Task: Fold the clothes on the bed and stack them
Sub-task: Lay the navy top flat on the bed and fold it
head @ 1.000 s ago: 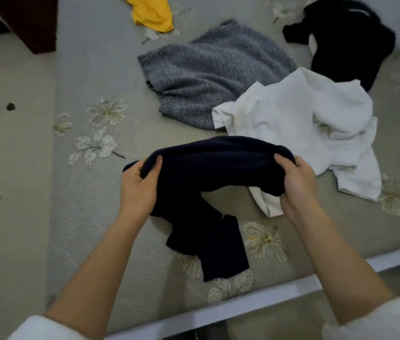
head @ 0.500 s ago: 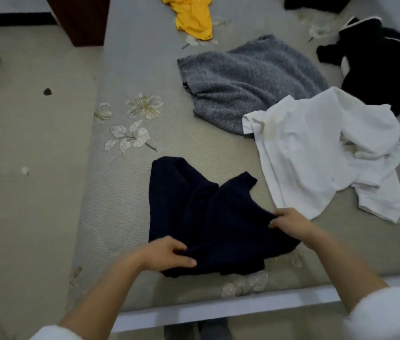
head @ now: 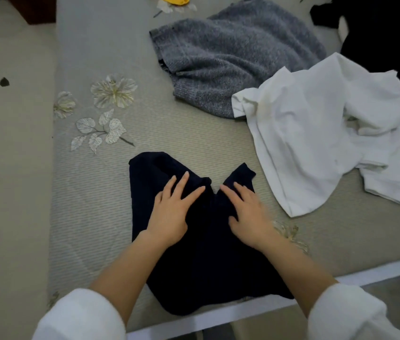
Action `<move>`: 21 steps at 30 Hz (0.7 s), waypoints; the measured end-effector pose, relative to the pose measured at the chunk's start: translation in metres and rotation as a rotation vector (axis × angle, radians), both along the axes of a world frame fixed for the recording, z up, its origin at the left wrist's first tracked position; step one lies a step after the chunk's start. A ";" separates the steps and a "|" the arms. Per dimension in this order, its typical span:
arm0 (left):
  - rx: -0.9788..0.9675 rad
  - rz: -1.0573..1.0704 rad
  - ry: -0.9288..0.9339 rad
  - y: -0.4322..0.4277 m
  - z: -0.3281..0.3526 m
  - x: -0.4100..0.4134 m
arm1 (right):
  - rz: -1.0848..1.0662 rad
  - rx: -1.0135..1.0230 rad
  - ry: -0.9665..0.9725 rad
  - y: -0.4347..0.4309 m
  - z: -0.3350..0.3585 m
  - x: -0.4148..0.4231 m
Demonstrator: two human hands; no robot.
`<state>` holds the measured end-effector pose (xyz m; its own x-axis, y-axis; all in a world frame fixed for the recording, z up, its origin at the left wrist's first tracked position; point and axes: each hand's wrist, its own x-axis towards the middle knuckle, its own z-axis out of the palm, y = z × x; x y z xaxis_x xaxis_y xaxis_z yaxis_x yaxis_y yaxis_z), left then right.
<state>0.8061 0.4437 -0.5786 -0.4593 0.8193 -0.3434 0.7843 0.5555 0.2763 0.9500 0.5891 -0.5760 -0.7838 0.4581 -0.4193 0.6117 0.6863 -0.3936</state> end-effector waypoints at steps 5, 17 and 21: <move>-0.118 -0.035 0.183 0.001 -0.008 -0.014 | 0.366 0.220 -0.111 -0.001 -0.011 -0.007; 0.183 0.031 -0.030 0.000 -0.013 -0.003 | 0.076 0.132 0.033 0.000 0.005 0.079; 0.047 -0.012 -0.040 0.031 -0.025 0.012 | -0.181 -0.165 -0.019 0.000 0.009 0.081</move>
<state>0.8178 0.4750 -0.6035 -0.4361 0.8402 -0.3224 0.7783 0.5320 0.3335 1.0313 0.5896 -0.5671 -0.6864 0.5147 -0.5137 0.7272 0.4919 -0.4787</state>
